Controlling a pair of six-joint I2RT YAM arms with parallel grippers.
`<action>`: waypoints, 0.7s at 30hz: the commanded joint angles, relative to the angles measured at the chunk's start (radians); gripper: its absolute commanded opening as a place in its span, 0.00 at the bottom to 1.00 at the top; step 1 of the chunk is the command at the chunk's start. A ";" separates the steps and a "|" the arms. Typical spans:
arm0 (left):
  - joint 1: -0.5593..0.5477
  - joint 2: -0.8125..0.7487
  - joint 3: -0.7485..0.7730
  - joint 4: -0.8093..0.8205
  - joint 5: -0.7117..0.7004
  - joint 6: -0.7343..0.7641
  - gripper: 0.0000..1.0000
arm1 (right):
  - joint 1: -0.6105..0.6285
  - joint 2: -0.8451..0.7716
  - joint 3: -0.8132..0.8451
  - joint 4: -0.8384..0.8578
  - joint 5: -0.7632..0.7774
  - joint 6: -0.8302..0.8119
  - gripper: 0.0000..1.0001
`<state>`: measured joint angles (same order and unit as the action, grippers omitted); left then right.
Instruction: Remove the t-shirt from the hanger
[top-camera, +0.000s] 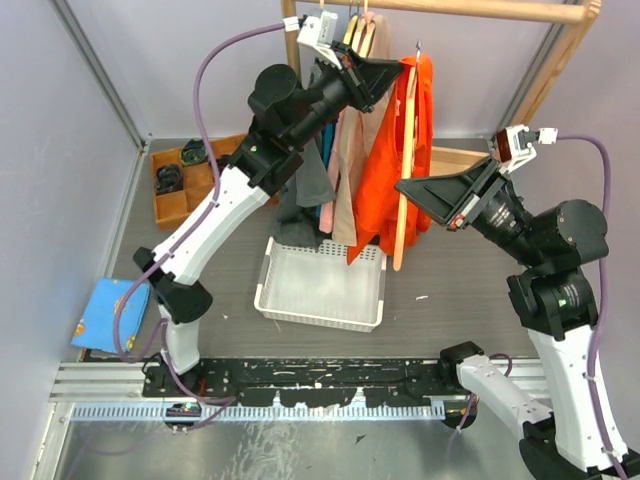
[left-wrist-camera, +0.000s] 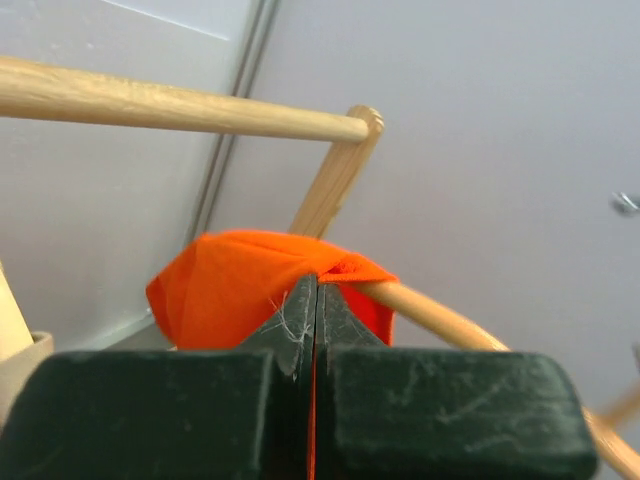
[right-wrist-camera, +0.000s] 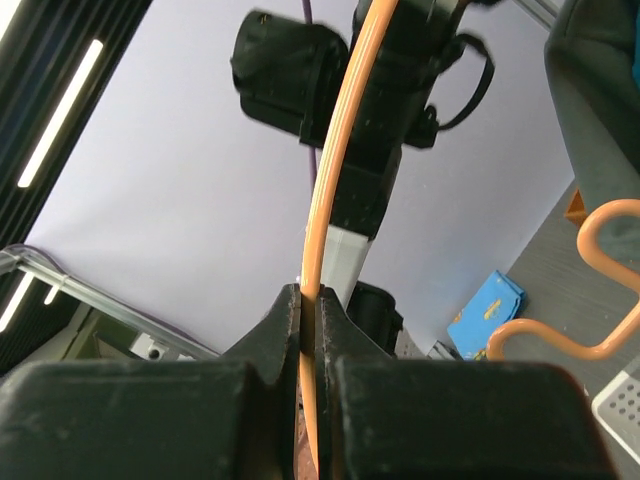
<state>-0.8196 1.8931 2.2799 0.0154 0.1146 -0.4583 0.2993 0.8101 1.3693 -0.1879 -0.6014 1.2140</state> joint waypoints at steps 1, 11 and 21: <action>0.004 0.096 0.144 -0.057 -0.095 -0.014 0.00 | 0.002 -0.051 0.011 -0.026 -0.041 -0.063 0.01; 0.009 0.245 0.257 -0.107 -0.145 -0.034 0.00 | 0.001 -0.096 0.053 -0.131 -0.089 -0.106 0.01; 0.059 0.289 0.253 -0.092 -0.170 -0.060 0.00 | 0.002 -0.075 0.118 -0.161 -0.179 -0.106 0.01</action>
<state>-0.7887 2.1571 2.5080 -0.1143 -0.0227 -0.4980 0.2993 0.7273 1.4284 -0.4030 -0.7277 1.1324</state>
